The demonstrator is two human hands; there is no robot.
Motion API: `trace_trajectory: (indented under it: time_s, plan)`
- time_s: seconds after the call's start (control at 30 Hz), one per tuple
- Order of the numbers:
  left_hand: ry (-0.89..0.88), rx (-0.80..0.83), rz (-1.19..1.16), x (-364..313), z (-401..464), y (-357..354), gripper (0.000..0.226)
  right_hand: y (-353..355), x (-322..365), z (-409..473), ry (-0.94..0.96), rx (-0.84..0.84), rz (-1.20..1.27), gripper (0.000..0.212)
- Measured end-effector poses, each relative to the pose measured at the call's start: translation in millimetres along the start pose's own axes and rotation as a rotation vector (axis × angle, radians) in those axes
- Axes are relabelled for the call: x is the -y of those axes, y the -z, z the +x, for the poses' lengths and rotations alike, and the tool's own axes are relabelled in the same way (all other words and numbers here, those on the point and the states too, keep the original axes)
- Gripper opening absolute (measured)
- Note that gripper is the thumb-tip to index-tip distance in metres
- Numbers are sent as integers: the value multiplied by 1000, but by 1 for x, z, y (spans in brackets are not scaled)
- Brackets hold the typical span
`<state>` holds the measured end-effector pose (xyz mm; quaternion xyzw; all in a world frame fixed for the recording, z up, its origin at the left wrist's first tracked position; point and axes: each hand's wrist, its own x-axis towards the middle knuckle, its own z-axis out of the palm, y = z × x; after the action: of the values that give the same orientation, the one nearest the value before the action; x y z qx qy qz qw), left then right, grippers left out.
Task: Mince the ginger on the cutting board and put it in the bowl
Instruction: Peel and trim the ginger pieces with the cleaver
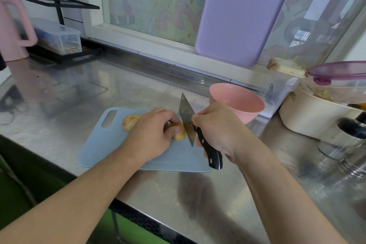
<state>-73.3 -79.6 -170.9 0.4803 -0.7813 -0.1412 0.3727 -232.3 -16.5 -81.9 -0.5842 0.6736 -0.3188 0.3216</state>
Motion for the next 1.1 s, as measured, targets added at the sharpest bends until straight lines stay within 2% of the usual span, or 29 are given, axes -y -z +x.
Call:
trace_trajectory:
  time_s: [0.43,0.6,1.1]
  plan:
    - [19,0,-22,1,-1,-1,6,-21,-22,6,2,-132,98,44]
    - [24,1,-36,1,0,-1,6,-9,-22,6,33,-178,163,36]
    - [44,2,-34,3,-1,0,6,-3,-15,-3,28,-130,172,36]
